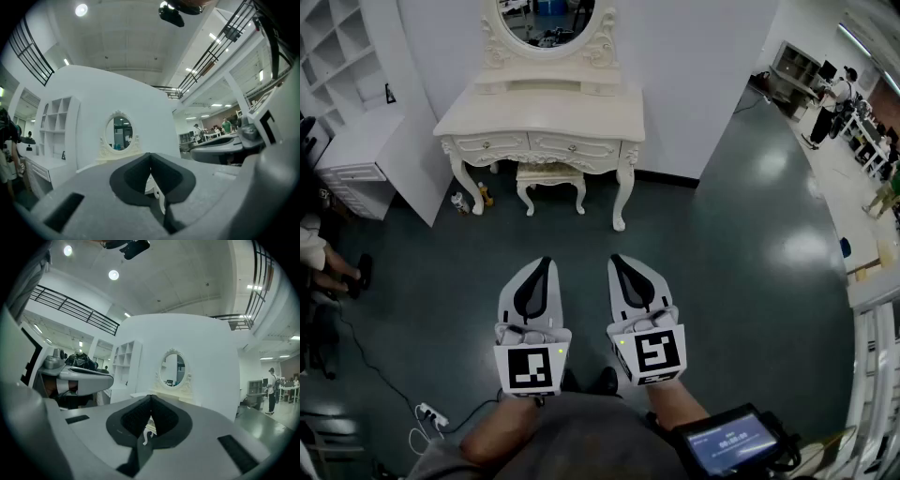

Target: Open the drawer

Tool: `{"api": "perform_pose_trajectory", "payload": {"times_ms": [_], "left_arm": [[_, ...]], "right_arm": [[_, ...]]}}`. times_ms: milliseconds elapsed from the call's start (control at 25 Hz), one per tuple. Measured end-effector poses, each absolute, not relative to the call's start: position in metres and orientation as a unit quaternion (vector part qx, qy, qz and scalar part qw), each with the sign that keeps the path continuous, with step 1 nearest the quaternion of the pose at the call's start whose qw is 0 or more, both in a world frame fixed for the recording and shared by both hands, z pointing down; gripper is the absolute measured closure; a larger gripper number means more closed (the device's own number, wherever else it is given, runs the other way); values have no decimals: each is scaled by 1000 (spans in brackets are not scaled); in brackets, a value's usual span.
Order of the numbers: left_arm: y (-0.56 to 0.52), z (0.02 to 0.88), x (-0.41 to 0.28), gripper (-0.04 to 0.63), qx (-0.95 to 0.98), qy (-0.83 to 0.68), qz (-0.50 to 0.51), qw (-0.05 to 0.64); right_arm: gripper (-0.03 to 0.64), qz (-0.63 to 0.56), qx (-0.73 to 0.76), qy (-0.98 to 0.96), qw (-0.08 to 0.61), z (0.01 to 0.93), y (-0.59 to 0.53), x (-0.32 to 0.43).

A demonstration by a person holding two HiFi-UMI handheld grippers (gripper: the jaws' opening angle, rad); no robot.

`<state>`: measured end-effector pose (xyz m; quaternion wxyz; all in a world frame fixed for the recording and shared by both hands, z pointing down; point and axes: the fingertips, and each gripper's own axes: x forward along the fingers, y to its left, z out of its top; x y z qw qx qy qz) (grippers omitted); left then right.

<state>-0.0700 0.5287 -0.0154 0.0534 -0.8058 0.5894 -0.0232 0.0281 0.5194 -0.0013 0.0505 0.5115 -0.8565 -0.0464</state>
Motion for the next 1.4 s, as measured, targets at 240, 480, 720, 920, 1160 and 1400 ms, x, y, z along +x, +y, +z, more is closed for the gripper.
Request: {"api": "perform_pose_trajectory", "payload": {"times_ms": [240,480,720,920,1160,1400], "left_arm": [[526,-12,-52,580,-805,591,-25,53],[522,-10,-29,580,-801,596,-31,48],[518,0,2,580,-797,602,-37,39],[501,1,6,580,-791,609,-50,45],[471,5,6,580,-789,612,-49,41],[423,18,-10,580,-788,612,-54,39]], "right_arm": [[603,-44,510,-858,49,3,516,46],[603,-36,491,-870,36,1,512,65],[603,-36,486,-872,51,15,505,89],[601,-23,490,-870,50,22,489,103],[601,-5,502,-862,64,31,458,113],[601,13,494,-867,67,55,415,100]]}}
